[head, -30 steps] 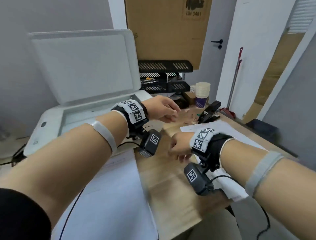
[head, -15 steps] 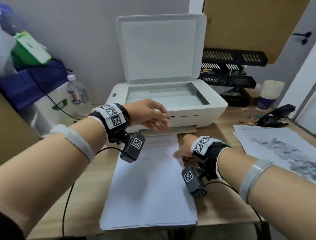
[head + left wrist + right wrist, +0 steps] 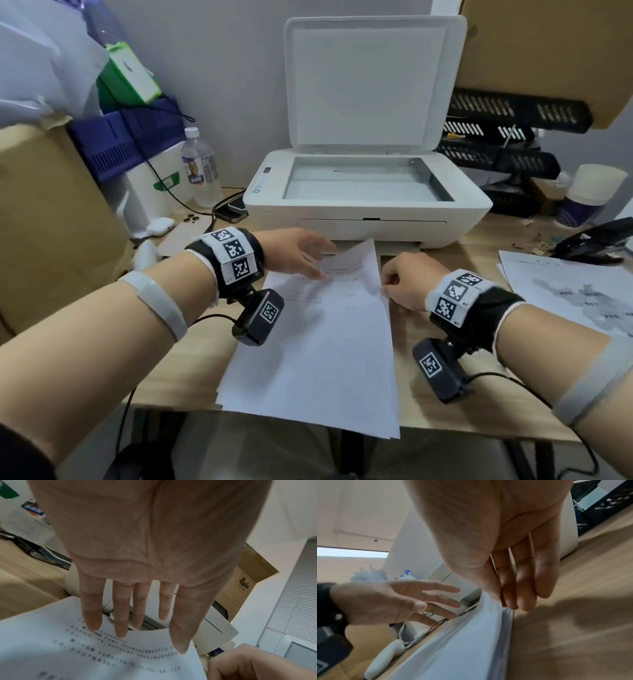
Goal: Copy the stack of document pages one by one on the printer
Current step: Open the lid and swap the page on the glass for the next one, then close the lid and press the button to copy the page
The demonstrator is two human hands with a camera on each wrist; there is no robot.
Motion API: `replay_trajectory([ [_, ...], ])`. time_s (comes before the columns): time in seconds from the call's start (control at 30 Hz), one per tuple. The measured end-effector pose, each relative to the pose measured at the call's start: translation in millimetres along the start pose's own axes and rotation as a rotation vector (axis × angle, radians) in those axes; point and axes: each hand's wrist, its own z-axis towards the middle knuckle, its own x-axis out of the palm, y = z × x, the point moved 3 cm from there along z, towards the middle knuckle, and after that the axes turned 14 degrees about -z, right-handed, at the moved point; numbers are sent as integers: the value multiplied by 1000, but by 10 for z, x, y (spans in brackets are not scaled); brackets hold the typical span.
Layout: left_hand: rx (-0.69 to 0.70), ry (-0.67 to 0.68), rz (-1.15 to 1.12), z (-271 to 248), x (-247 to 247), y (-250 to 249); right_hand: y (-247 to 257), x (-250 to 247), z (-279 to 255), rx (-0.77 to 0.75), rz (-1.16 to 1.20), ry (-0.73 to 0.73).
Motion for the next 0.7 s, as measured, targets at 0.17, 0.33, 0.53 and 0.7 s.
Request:
replay_trajectory([
  [0.17,-52,57,8,111,103,-79,13,87,-13,-29,-48,40],
  [0.33,5,20,170,217,199,-135,-15,59,-121,-91,14,-81],
  [0.53,479,-280,264,158,193,-503,-96,-260,-337,-256,-54,-398],
  [0.7,648,-491,379,24,-89,-920,-165,-724,-459,-322,-16,-547],
])
